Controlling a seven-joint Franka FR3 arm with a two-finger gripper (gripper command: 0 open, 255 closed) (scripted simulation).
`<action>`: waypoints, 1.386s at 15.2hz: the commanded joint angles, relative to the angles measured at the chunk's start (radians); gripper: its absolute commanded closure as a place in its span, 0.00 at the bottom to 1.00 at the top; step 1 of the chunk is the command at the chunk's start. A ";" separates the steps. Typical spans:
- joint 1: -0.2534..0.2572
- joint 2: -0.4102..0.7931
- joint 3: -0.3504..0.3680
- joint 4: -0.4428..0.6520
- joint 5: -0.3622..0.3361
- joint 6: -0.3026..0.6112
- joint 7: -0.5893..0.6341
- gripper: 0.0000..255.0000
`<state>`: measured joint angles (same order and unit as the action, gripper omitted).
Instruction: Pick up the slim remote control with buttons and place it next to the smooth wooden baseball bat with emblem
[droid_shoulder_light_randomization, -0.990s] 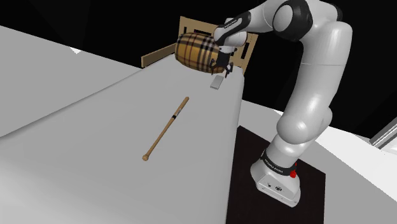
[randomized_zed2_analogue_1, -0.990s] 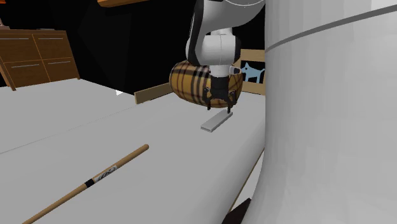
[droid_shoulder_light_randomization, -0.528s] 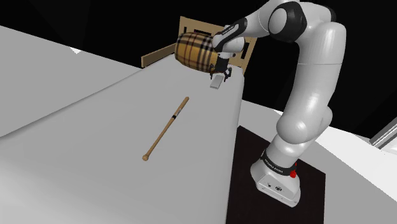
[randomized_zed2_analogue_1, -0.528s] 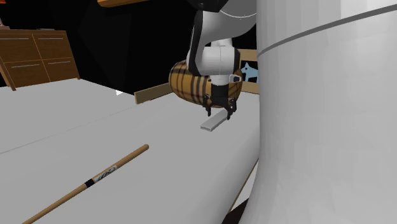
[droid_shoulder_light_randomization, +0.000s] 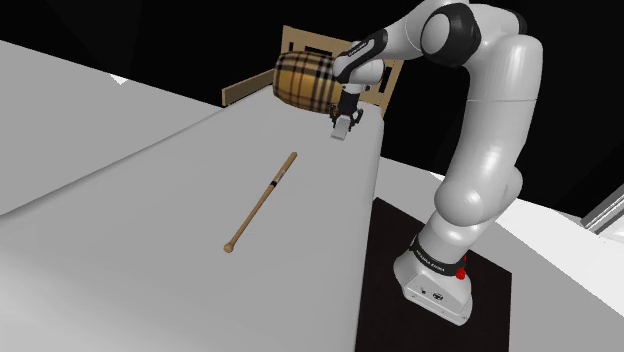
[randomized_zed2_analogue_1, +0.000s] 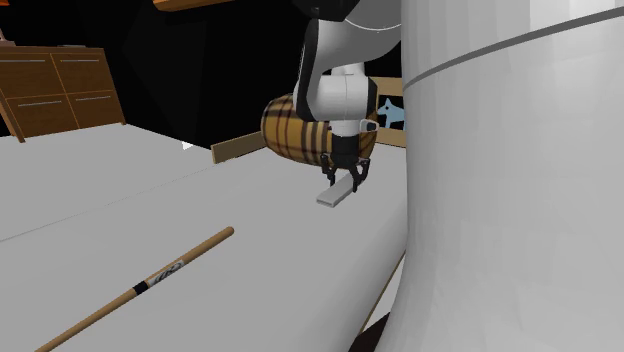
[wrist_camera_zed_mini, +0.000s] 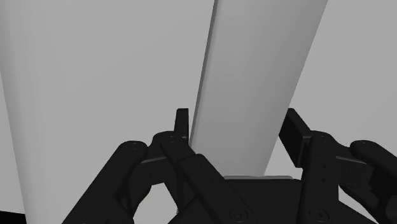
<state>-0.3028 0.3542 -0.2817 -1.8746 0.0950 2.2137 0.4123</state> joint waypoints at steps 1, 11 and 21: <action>0.000 0.000 0.000 0.000 0.000 0.000 0.000 1.00; 0.002 -0.014 -0.002 0.009 -0.005 -0.022 0.003 1.00; 0.008 -0.072 -0.010 0.068 -0.027 -0.138 0.015 1.00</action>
<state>-0.2942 0.2842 -0.2911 -1.8181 0.0692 2.0897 0.4284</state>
